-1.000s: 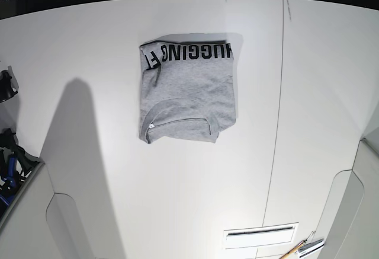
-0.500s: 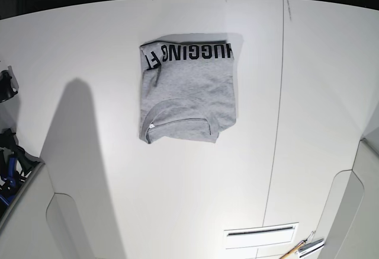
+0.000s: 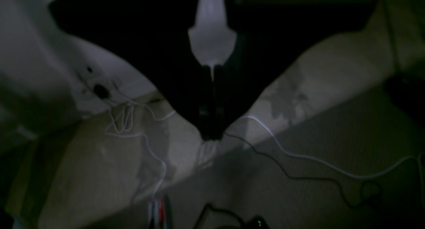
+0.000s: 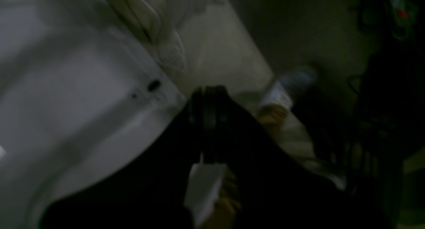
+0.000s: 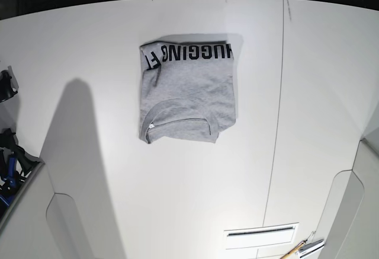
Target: Fold the T-shirt properly
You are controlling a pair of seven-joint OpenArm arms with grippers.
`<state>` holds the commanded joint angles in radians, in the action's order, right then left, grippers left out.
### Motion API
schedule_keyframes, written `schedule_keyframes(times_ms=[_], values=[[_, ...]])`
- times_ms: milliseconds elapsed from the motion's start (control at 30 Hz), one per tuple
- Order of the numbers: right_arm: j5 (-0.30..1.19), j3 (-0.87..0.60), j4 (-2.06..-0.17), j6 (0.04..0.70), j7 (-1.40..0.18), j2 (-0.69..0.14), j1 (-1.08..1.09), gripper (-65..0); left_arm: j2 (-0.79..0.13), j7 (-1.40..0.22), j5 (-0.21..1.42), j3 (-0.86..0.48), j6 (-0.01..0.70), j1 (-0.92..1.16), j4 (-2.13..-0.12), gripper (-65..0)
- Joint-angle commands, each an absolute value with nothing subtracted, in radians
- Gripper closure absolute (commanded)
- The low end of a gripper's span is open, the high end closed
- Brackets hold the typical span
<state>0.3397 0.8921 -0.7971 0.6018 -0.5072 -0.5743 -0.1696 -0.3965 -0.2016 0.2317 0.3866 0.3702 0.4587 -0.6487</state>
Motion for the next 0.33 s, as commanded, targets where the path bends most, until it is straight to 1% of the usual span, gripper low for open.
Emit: schedule_keyframes(times_ms=[100,200,333], values=[[0.279,0.915,-0.725,0.602,-0.499,-0.54,-0.146,0.0,-0.402,-0.202,0.25,0.439,0.371,0.397,-0.576,0.0],[0.198,0.914,-0.698,0.601,-0.497,-0.517,-0.133,0.0,-0.405,-0.202,0.298,0.467,0.371,0.369,-0.561,0.0],[0.179,0.907,-0.704,0.598,-0.497,-0.506,-0.133,0.0,-0.397,-0.198,0.307,0.473,0.371,0.351,-0.573,0.0]])
